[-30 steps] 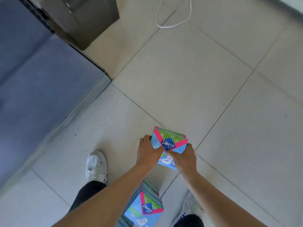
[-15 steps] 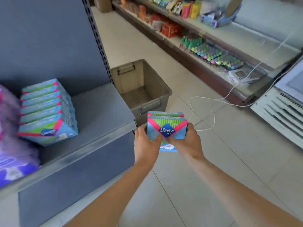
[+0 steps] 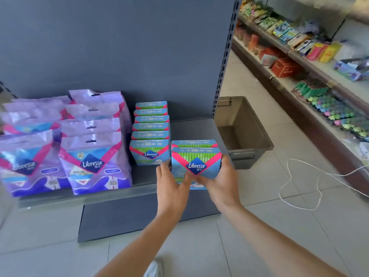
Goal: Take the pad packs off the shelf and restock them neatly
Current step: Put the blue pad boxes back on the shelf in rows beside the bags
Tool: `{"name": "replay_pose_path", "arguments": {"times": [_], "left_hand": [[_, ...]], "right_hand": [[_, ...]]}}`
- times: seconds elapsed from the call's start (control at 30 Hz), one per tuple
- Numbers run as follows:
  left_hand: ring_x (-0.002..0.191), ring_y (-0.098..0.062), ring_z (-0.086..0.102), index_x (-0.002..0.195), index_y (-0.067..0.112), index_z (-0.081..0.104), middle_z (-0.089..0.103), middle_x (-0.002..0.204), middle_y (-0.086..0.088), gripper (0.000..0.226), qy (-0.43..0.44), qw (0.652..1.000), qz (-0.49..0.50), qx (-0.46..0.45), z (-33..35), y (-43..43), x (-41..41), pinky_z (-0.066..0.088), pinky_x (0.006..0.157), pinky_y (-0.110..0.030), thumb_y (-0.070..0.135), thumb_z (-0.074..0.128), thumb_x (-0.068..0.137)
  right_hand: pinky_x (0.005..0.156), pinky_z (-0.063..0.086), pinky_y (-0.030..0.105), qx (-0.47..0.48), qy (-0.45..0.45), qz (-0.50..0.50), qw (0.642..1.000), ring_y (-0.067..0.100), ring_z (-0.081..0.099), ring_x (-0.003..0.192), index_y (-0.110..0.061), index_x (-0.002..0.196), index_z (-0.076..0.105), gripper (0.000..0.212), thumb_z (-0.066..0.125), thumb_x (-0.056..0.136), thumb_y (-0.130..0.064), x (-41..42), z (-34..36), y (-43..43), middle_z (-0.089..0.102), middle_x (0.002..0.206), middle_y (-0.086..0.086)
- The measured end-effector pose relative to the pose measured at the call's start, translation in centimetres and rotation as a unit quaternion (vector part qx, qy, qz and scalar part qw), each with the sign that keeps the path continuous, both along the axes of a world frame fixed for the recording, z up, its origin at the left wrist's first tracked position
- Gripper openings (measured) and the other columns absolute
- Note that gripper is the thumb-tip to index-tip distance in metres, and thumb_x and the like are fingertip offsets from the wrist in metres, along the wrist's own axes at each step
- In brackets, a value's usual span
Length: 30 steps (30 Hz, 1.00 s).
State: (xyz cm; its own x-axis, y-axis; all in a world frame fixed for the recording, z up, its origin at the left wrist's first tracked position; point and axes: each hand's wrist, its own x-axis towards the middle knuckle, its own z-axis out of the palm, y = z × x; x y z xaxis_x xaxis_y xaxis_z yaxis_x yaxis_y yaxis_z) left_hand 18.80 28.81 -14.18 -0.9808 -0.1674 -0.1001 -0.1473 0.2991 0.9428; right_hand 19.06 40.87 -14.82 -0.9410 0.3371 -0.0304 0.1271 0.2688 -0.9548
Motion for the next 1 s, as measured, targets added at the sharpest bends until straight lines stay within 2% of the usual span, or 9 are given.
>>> {"name": "replay_pose_path", "arguments": {"times": [0.1, 0.23, 0.4, 0.5, 0.57, 0.7, 0.83, 0.93, 1.0], "left_hand": [[0.102, -0.008, 0.050, 0.117, 0.016, 0.049, 0.049, 0.115, 0.002, 0.044, -0.014, 0.999, 0.035, -0.008, -1.5, -3.5, -0.4, 0.039, 0.077, -0.019, 0.025, 0.071, 0.081], [0.095, 0.001, 0.045, 0.118, 0.015, 0.049, 0.051, 0.116, 0.002, 0.044, -0.017, 0.998, 0.059, -0.014, -3.3, -6.4, -0.8, 0.039, 0.072, -0.012, 0.024, 0.070, 0.081], [0.105, -0.011, 0.049, 0.122, 0.014, 0.046, 0.049, 0.120, 0.000, 0.044, -0.013, 0.997, 0.074, -0.011, -4.6, -7.5, -1.9, 0.039, 0.083, -0.021, 0.019, 0.067, 0.084], [0.104, -0.008, 0.048, 0.130, 0.016, 0.044, 0.048, 0.125, 0.002, 0.047, -0.018, 0.996, 0.073, -0.047, -5.0, -7.6, -2.8, 0.038, 0.082, -0.019, 0.014, 0.062, 0.087], [0.115, -0.013, 0.048, 0.138, 0.016, 0.039, 0.046, 0.131, 0.002, 0.055, -0.018, 0.995, 0.068, -0.077, -5.2, -7.6, -2.8, 0.038, 0.086, -0.019, 0.009, 0.060, 0.087], [0.124, -0.015, 0.044, 0.145, 0.013, 0.030, 0.040, 0.137, 0.002, 0.064, -0.014, 0.993, 0.065, -0.101, -5.6, -7.4, -0.9, 0.030, 0.084, -0.002, 0.004, 0.056, 0.087], [0.120, -0.015, 0.047, 0.141, 0.015, 0.035, 0.043, 0.130, 0.005, 0.059, -0.005, 0.992, 0.068, -0.103, -6.2, -7.7, 0.2, 0.036, 0.091, -0.018, 0.005, 0.055, 0.087], [0.114, -0.011, 0.049, 0.134, 0.016, 0.042, 0.044, 0.120, 0.008, 0.052, -0.004, 0.992, 0.075, -0.100, -6.3, -8.2, 0.2, 0.039, 0.091, -0.020, 0.003, 0.055, 0.086], [0.111, -0.010, 0.050, 0.131, 0.018, 0.044, 0.044, 0.117, 0.010, 0.049, -0.006, 0.992, 0.078, -0.096, -6.1, -8.5, 0.3, 0.042, 0.090, -0.022, 0.003, 0.055, 0.085]], "right_hand": [[0.066, 0.053, 0.016, -0.001, -0.006, 0.026, 1.000, -0.001, 0.065, 0.084, -0.027, 0.098, 0.054, 0.062, 0.095, 0.051, -0.025, -1.2, -1.8, -3.5, 0.068, 0.096, -0.012], [0.061, 0.046, 0.006, -0.014, -0.003, 0.053, 0.998, -0.007, 0.062, 0.083, -0.020, 0.104, 0.055, 0.063, 0.094, 0.054, -0.019, -2.2, -3.7, -6.8, 0.067, 0.096, -0.010], [0.064, 0.042, 0.003, 0.001, 0.011, 0.052, 0.999, -0.010, 0.059, 0.084, -0.020, 0.105, 0.053, 0.063, 0.093, 0.057, -0.020, -3.6, -5.3, -8.7, 0.065, 0.098, -0.010], [0.070, 0.047, 0.010, 0.013, 0.023, 0.032, 0.999, 0.001, 0.061, 0.092, -0.020, 0.107, 0.053, 0.064, 0.092, 0.057, -0.022, -4.6, -6.1, -9.2, 0.065, 0.103, -0.007], [0.075, 0.050, 0.017, 0.026, 0.030, 0.025, 0.999, 0.008, 0.063, 0.095, -0.021, 0.106, 0.053, 0.062, 0.091, 0.057, -0.020, -5.4, -6.5, -9.4, 0.065, 0.103, -0.006], [0.079, 0.052, 0.024, 0.046, 0.028, 0.022, 0.998, 0.011, 0.062, 0.098, -0.020, 0.108, 0.052, 0.063, 0.090, 0.058, -0.016, -6.7, -7.3, -9.7, 0.064, 0.105, -0.004], [0.081, 0.050, 0.023, 0.067, 0.021, 0.017, 0.997, 0.013, 0.058, 0.103, -0.016, 0.114, 0.050, 0.066, 0.089, 0.060, -0.016, -6.9, -8.2, -10.1, 0.058, 0.111, 0.001], [0.075, 0.047, 0.013, 0.070, 0.013, 0.030, 0.997, 0.012, 0.058, 0.103, -0.020, 0.113, 0.046, 0.068, 0.090, 0.061, -0.020, -6.5, -8.2, -10.3, 0.058, 0.112, -0.001], [0.075, 0.048, 0.014, 0.075, 0.008, 0.042, 0.996, 0.011, 0.059, 0.102, -0.023, 0.111, 0.043, 0.070, 0.091, 0.060, -0.021, -6.1, -8.1, -10.2, 0.060, 0.111, -0.002]]}}
